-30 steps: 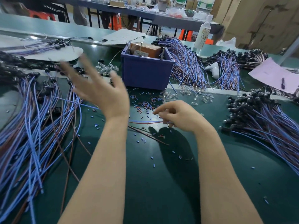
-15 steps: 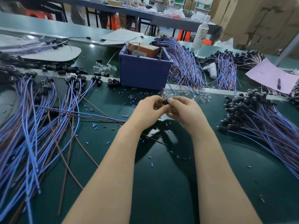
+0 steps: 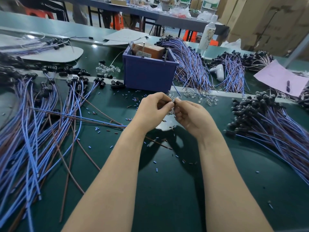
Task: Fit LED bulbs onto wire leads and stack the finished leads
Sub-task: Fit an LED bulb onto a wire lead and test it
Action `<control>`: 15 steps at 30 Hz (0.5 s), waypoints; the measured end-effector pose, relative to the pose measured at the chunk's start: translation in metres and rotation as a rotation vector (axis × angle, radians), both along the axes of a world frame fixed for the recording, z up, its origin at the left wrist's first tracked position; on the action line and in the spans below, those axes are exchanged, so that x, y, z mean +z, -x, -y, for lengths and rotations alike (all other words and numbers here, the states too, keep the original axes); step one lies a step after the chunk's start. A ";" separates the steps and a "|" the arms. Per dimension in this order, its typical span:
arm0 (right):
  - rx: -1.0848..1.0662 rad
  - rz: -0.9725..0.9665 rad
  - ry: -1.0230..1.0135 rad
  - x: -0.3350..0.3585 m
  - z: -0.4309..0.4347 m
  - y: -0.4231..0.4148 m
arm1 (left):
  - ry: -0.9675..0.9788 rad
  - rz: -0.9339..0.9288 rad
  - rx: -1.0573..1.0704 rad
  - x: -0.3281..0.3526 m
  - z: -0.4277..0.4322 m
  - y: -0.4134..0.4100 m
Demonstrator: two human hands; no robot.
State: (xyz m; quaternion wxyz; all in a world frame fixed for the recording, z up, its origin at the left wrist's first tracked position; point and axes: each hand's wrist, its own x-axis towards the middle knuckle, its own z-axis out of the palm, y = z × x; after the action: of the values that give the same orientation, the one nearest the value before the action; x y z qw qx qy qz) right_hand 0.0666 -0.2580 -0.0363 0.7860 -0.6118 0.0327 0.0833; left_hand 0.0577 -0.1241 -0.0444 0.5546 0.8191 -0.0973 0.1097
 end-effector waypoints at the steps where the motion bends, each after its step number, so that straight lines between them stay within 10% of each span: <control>1: -0.004 -0.018 -0.035 0.000 -0.001 0.000 | 0.014 -0.005 -0.002 0.001 -0.001 0.000; 8: -0.243 0.389 0.855 -0.006 -0.017 0.000 | -0.190 -0.010 0.111 -0.003 0.002 -0.005; 15: -0.199 0.143 0.321 -0.005 -0.012 -0.004 | -0.129 -0.025 0.021 0.003 0.003 -0.001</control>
State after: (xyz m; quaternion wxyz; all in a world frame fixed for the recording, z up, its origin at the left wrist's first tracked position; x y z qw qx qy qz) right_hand 0.0706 -0.2458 -0.0416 0.6831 -0.7273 0.0496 -0.0446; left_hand 0.0582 -0.1267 -0.0413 0.5005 0.8555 -0.0888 0.0987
